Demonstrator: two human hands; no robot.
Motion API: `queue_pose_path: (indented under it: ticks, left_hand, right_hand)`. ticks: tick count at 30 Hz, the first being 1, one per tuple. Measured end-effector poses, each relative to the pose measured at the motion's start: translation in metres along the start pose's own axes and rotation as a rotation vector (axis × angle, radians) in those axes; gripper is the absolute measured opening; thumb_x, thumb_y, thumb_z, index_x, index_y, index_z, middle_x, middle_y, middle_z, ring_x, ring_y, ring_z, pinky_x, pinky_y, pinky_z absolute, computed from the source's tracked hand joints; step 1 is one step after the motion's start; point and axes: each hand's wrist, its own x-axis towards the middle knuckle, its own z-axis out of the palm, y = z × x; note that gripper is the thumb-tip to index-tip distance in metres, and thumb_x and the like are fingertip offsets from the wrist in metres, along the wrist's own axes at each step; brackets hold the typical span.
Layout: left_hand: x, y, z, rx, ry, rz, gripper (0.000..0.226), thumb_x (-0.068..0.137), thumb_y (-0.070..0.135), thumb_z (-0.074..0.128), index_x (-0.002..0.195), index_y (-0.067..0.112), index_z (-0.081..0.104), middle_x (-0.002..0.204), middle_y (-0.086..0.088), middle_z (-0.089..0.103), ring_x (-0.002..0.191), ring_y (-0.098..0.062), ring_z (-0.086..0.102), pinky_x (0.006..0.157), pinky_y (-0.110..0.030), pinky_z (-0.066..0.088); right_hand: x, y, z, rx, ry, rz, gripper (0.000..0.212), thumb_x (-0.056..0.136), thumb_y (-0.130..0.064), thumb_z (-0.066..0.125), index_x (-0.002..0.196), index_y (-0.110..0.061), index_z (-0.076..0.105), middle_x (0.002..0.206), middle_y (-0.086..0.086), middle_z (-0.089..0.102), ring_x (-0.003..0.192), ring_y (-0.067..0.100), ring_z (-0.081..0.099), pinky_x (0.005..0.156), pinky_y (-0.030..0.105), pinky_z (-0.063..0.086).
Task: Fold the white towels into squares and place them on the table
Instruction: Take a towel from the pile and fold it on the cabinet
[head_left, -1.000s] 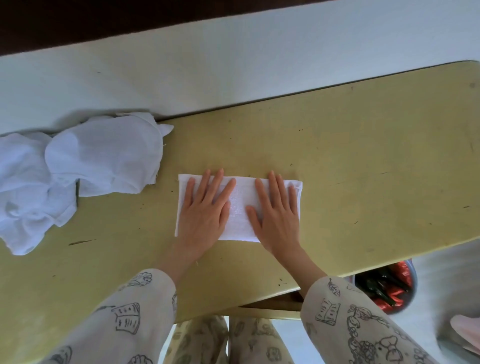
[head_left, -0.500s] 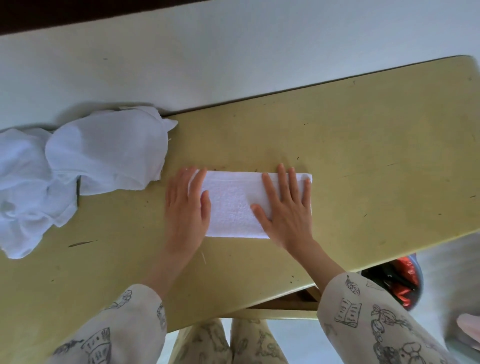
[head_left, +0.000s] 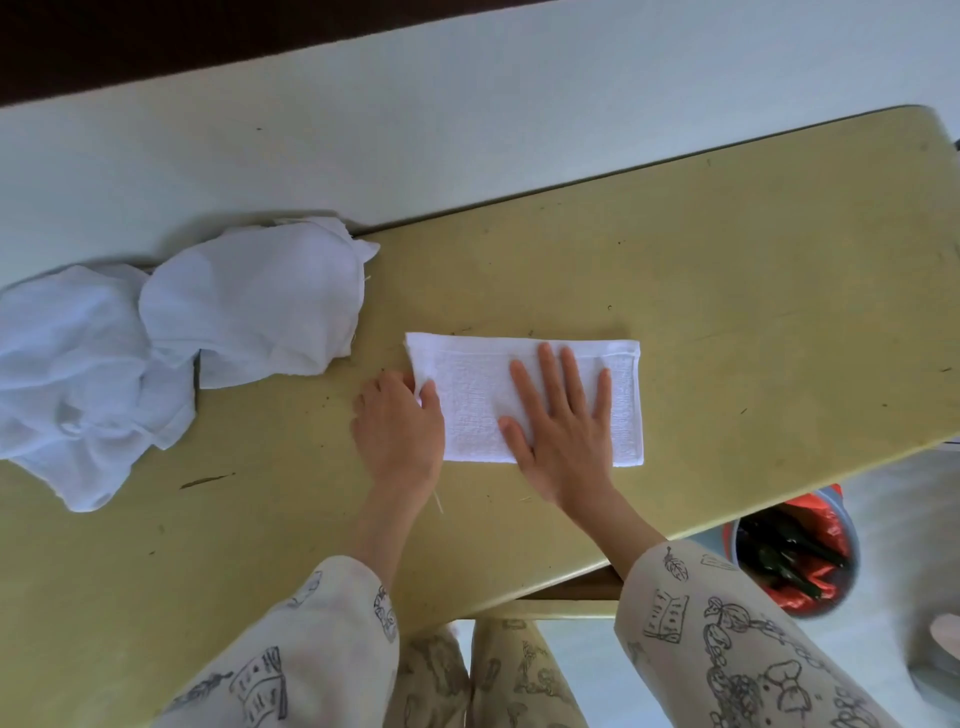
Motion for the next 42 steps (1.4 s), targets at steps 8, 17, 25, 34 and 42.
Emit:
queue_pose_path:
  ticks: [8, 17, 25, 34, 42]
  left_hand:
    - [0.022, -0.007, -0.005, -0.290, -0.093, -0.054, 0.038, 0.093, 0.041, 0.046, 0.101, 0.007, 0.058, 0.084, 0.002, 0.058, 0.073, -0.015, 0.052, 0.060, -0.026, 0.038]
    - [0.005, 0.012, -0.019, -0.341, 0.064, 0.156, 0.024, 0.095, 0.036, 0.047, 0.092, 0.013, 0.054, 0.058, 0.010, 0.047, 0.052, -0.005, 0.045, 0.048, -0.016, 0.034]
    - [-0.035, 0.074, 0.004, -0.375, -0.027, 0.357, 0.014, 0.094, 0.030, 0.050, 0.088, 0.019, 0.055, 0.050, 0.010, 0.045, 0.045, -0.004, 0.045, 0.046, -0.014, 0.033]
    - [-0.054, 0.108, 0.065, -0.228, -0.194, 0.418, 0.021, 0.096, 0.029, 0.046, 0.099, 0.011, 0.055, 0.062, 0.003, 0.053, 0.059, -0.017, 0.050, 0.059, -0.032, 0.042]
    - [-0.062, 0.110, 0.084, -0.178, -0.294, 0.427, 0.026, 0.097, 0.027, 0.043, 0.109, 0.012, 0.060, 0.081, -0.005, 0.064, 0.073, -0.018, 0.057, 0.064, -0.022, 0.042]
  right_hand:
    - [0.000, -0.001, 0.001, -0.022, -0.026, 0.009, 0.062, 0.093, -0.054, 0.024, 0.147, -0.024, 0.023, 0.156, 0.008, 0.020, 0.143, 0.026, 0.012, 0.111, 0.058, 0.009]
    - [0.004, 0.000, -0.024, 0.432, 0.017, 0.068, 0.059, 0.096, -0.053, 0.021, 0.145, -0.020, 0.029, 0.156, 0.004, 0.017, 0.144, 0.016, 0.010, 0.117, 0.040, 0.007]
    - [-0.010, 0.053, -0.084, 1.312, 0.019, 0.808, 0.020, 0.096, -0.012, 0.044, 0.096, -0.009, 0.064, 0.081, 0.003, 0.065, 0.074, 0.017, 0.063, 0.069, 0.024, 0.055]
    - [-0.006, 0.076, -0.070, 1.129, -0.102, 0.769, 0.021, 0.092, -0.016, 0.048, 0.085, -0.010, 0.067, 0.077, 0.005, 0.068, 0.078, 0.024, 0.066, 0.080, 0.038, 0.055]
    - [-0.003, 0.084, -0.061, 1.135, -0.150, 0.752, 0.028, 0.091, -0.016, 0.046, 0.081, 0.003, 0.064, 0.081, 0.022, 0.067, 0.083, 0.038, 0.065, 0.074, 0.037, 0.054]
